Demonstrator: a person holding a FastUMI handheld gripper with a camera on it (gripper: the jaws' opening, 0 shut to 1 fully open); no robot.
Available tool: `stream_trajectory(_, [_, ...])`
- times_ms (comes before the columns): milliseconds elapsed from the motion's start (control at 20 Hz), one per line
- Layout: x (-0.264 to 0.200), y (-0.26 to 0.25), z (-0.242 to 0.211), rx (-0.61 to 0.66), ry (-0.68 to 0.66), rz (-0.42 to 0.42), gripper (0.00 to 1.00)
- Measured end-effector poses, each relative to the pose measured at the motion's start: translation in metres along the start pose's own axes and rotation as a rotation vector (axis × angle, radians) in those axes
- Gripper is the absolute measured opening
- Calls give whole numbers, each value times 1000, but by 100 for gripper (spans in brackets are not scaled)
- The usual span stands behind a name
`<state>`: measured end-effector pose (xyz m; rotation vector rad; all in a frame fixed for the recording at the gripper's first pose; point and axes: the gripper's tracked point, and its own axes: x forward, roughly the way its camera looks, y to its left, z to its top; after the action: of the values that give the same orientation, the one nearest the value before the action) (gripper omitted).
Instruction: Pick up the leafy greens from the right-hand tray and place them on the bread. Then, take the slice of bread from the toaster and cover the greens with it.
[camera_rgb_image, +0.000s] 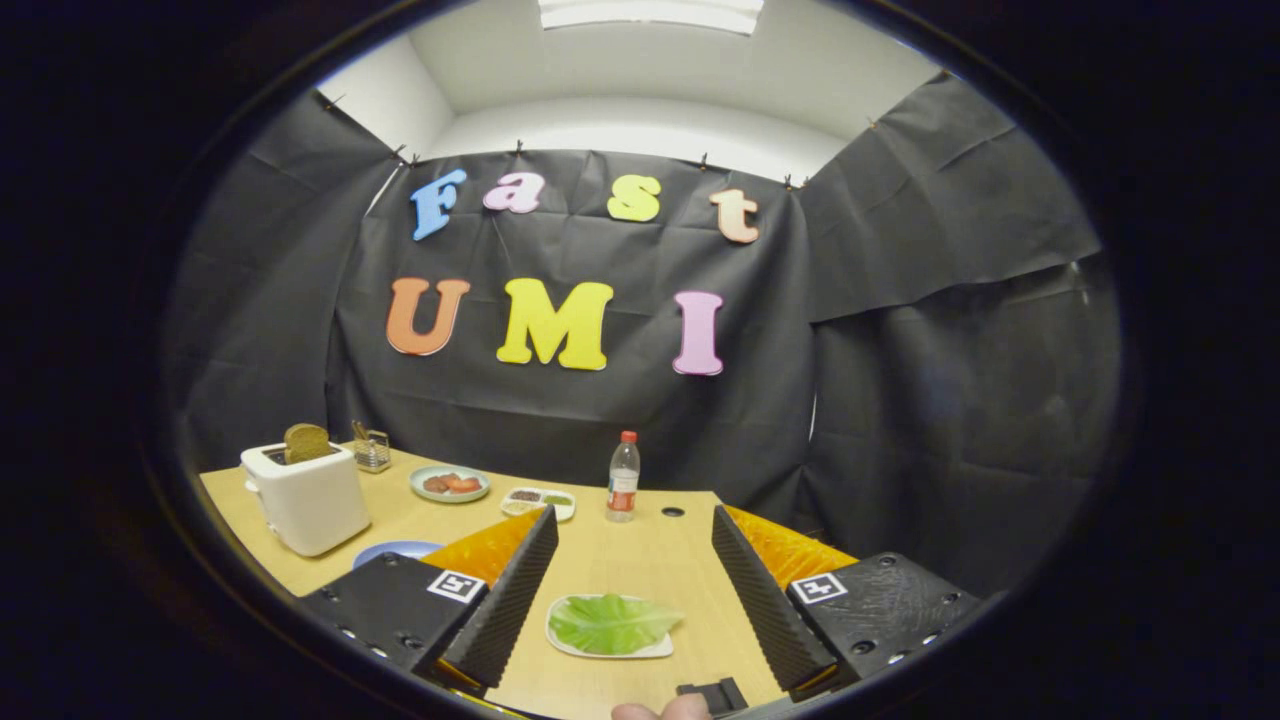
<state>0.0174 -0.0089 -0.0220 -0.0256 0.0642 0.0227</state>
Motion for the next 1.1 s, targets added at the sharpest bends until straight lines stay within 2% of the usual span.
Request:
stream_trajectory(200, [30, -3, -21, -35, 64, 18, 95])
stream_trajectory(650, [112, 15, -151, -75, 450, 71, 95])
stream_trajectory(1100, [140, 35, -217, -105, 650, 120, 96])
